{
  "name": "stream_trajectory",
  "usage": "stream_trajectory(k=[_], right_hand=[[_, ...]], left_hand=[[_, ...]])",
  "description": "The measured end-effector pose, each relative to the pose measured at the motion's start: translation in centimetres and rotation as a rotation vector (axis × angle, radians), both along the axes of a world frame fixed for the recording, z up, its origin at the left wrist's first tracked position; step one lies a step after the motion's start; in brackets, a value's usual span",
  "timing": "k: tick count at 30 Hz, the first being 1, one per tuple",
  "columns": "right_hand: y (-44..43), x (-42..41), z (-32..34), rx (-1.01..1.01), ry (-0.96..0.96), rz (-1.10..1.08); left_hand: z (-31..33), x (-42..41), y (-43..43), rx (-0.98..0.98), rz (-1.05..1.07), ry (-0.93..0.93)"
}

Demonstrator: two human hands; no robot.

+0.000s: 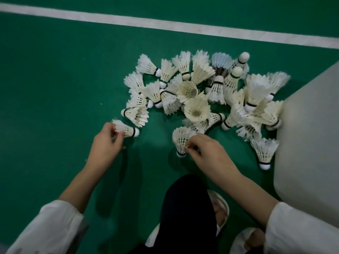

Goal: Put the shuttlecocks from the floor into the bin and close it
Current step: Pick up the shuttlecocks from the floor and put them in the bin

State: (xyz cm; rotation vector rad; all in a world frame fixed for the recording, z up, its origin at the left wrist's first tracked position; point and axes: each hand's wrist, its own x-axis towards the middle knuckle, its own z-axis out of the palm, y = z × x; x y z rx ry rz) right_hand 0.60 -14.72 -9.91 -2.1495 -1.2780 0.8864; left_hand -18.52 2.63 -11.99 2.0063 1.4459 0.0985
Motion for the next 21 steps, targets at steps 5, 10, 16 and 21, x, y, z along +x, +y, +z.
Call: stream_trajectory(k=[5,10,16,21], right_hand=[[-0.2,-0.4,0.6,0.049,0.038,0.021],[0.4,-0.8,1.0,0.072,0.091,0.009],[0.8,-0.2,1.4,0.102,0.085,-0.023],[1.1,0.4,1.3,0.107,0.09,-0.063]], left_hand=[[1.1,-0.6,0.5,0.289,-0.403,0.341],[0.8,2.5,1.4,0.43,-0.36,0.427],[-0.5,6.7,2.0,0.435,-0.401,0.577],[-0.1,6.7,1.8,0.417,-0.398,0.534]])
